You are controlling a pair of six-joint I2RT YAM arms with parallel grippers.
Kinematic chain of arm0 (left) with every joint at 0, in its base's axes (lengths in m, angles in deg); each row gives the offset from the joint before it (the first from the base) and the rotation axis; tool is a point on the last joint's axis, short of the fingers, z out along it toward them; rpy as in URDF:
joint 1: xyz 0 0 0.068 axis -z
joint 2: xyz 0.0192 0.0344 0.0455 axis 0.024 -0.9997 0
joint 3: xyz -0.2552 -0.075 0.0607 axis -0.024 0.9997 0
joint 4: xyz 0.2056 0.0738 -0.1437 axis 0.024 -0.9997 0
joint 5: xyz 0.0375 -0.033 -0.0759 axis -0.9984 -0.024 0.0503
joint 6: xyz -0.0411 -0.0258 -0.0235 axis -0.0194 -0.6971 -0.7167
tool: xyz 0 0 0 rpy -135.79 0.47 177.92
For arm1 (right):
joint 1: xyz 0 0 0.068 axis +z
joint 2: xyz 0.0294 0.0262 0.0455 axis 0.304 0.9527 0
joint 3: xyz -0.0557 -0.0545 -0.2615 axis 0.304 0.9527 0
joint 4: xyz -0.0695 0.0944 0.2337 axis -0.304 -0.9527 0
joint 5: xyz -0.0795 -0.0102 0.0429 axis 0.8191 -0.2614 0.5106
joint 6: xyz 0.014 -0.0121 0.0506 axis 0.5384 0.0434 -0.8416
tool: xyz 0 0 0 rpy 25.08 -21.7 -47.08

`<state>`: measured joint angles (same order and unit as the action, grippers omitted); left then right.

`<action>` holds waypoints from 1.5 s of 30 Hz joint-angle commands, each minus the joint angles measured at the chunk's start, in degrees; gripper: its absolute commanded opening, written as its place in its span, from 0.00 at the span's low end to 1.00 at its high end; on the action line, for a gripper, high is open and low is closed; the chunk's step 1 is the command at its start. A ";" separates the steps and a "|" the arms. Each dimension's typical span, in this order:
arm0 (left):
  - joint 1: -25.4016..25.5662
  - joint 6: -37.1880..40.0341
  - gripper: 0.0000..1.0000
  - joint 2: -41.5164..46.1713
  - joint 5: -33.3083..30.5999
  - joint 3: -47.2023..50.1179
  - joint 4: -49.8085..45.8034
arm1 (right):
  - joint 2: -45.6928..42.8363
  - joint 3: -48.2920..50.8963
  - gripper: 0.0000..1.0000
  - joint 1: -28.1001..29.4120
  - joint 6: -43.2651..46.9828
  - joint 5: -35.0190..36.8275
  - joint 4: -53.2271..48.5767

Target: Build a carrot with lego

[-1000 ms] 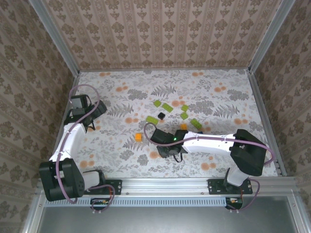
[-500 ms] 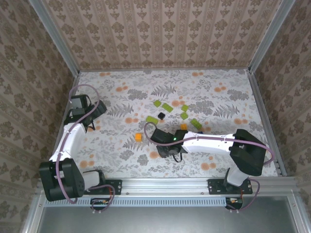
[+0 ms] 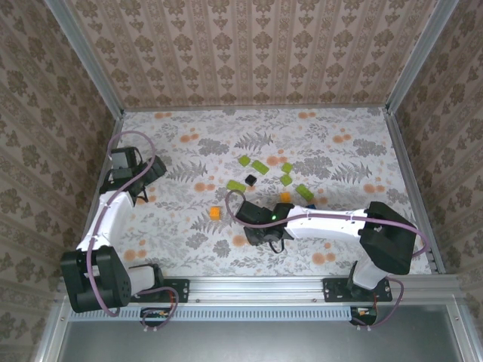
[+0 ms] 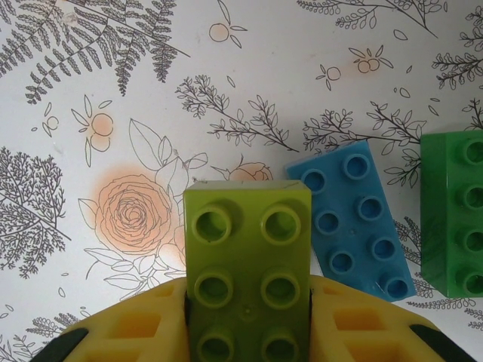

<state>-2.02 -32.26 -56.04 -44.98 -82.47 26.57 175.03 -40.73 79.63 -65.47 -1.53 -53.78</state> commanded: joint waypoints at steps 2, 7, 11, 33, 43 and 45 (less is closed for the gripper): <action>0.29 0.02 1.00 0.23 -0.30 -1.72 -0.65 | 6.07 3.70 0.31 1.79 1.88 -6.09 -11.04; 0.31 0.06 1.00 0.42 -0.30 -1.83 -0.86 | 6.10 2.91 0.31 1.83 4.69 -8.01 -11.97; 0.24 0.19 1.00 0.41 -0.30 -1.85 -0.95 | 6.28 2.90 0.31 1.83 6.02 -10.02 -11.94; 0.41 0.34 1.00 0.76 -0.23 -1.89 -1.33 | 3.84 4.80 0.32 0.85 14.15 -14.98 -13.81; 0.35 0.35 1.00 0.68 -0.20 -2.02 -1.16 | -1.03 4.25 0.32 -1.36 14.86 -14.94 -13.77; 0.36 0.38 1.00 0.68 -0.21 -2.01 -1.08 | -2.74 4.04 0.32 -1.51 14.70 -14.51 -13.46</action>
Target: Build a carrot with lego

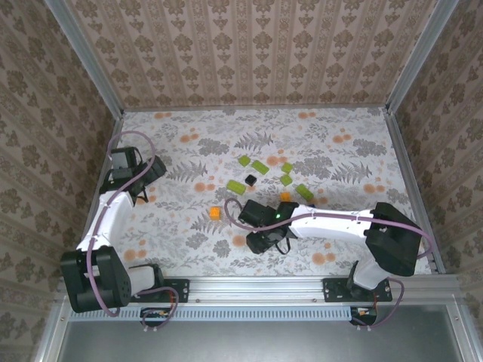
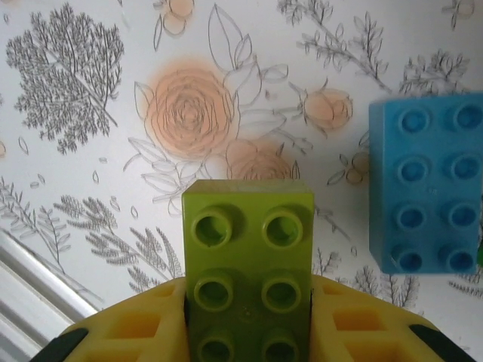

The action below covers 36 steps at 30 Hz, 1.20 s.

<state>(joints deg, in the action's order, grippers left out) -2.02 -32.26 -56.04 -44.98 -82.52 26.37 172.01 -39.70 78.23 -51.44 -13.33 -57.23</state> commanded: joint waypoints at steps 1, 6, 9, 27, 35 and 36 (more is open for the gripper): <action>0.32 0.37 1.00 0.68 -0.20 -1.91 -0.90 | -0.33 3.05 0.32 -0.30 0.61 -2.51 -9.87; 0.35 0.36 1.00 0.59 -0.03 -2.02 -0.88 | -2.71 3.20 0.32 -1.11 0.39 -1.84 -10.39; 0.44 0.40 1.00 0.68 -0.05 -1.96 -1.05 | -2.57 4.25 0.32 -1.12 -0.10 -2.59 -9.54; 0.92 0.37 1.00 0.07 -0.28 -2.02 -0.58 | 3.77 10.93 0.32 1.69 -6.42 0.14 -5.20; 1.10 0.44 1.00 0.19 -0.58 -2.02 -0.87 | 8.40 10.22 0.32 3.53 -7.00 0.36 -5.58; 1.04 0.46 1.00 0.24 -0.63 -2.02 -0.78 | 9.01 10.37 0.32 3.74 -7.19 0.29 -5.47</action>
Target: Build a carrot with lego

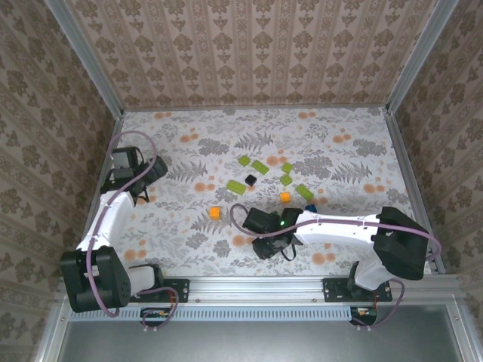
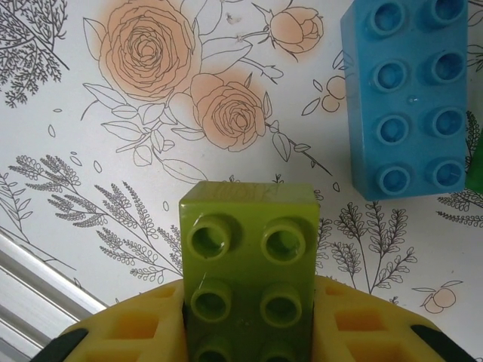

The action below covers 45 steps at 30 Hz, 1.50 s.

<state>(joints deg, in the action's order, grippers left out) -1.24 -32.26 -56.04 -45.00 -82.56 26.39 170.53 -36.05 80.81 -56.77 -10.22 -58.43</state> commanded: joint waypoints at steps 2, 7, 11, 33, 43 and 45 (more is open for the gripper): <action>0.24 0.44 1.00 0.24 -0.63 -2.00 -0.84 | 11.78 6.81 0.31 1.44 -2.20 -3.59 -3.62; 0.33 0.42 1.00 0.24 -0.54 -1.99 -0.84 | 13.19 6.44 0.31 2.45 -2.63 -4.22 -2.41; 0.49 0.50 1.00 0.41 -0.47 -2.12 -0.93 | 13.92 5.23 0.31 2.54 -2.17 -4.03 -1.64; 0.37 1.07 1.00 1.20 -0.69 -2.75 -2.08 | 22.21 -21.33 0.28 -3.58 12.40 0.94 -9.01; 0.38 1.07 1.00 1.15 -0.43 -2.65 -1.91 | 24.08 -24.48 0.30 -4.40 14.16 0.50 -10.59; 0.37 0.94 1.00 1.03 -0.30 -2.66 -1.75 | 23.91 -24.39 0.33 -4.40 14.50 0.71 -11.02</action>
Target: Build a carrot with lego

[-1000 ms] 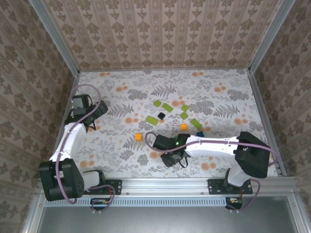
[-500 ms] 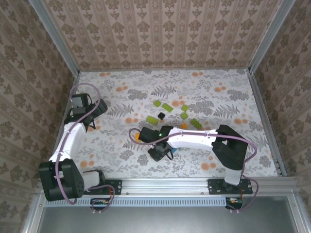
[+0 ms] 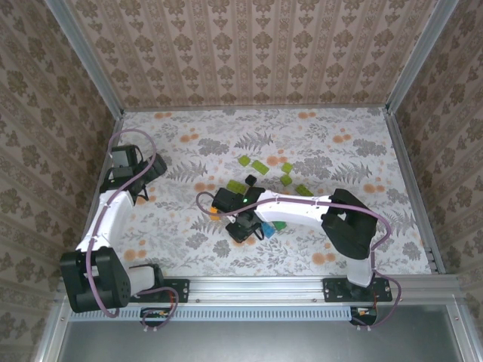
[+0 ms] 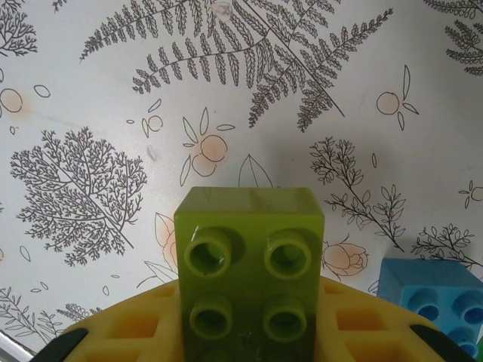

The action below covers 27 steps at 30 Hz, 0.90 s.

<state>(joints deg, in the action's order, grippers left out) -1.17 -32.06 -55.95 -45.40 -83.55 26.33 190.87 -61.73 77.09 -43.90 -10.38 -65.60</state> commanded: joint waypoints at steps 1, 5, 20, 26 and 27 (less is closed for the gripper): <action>0.34 0.78 1.00 0.85 0.11 -1.63 -1.59 | 3.33 1.29 0.35 -0.69 1.72 0.87 -3.95; 0.28 0.68 1.00 0.42 0.43 -1.63 -1.51 | 2.22 1.21 0.45 -0.77 1.99 0.78 -3.70; 0.30 0.70 1.00 0.32 0.56 -1.66 -1.52 | -10.13 3.50 0.70 -2.63 2.89 -1.63 -3.38; 0.44 0.61 1.00 0.30 0.89 -1.59 -1.18 | -15.27 7.38 0.70 -5.89 2.94 0.56 -4.28; 0.44 0.62 1.00 0.25 0.95 -1.65 -1.11 | -15.43 7.84 0.70 -6.48 3.08 1.01 -4.38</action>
<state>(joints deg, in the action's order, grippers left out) -1.17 -32.06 -55.95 -45.31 -83.63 26.33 176.60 -55.90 72.18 -41.34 -11.19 -67.59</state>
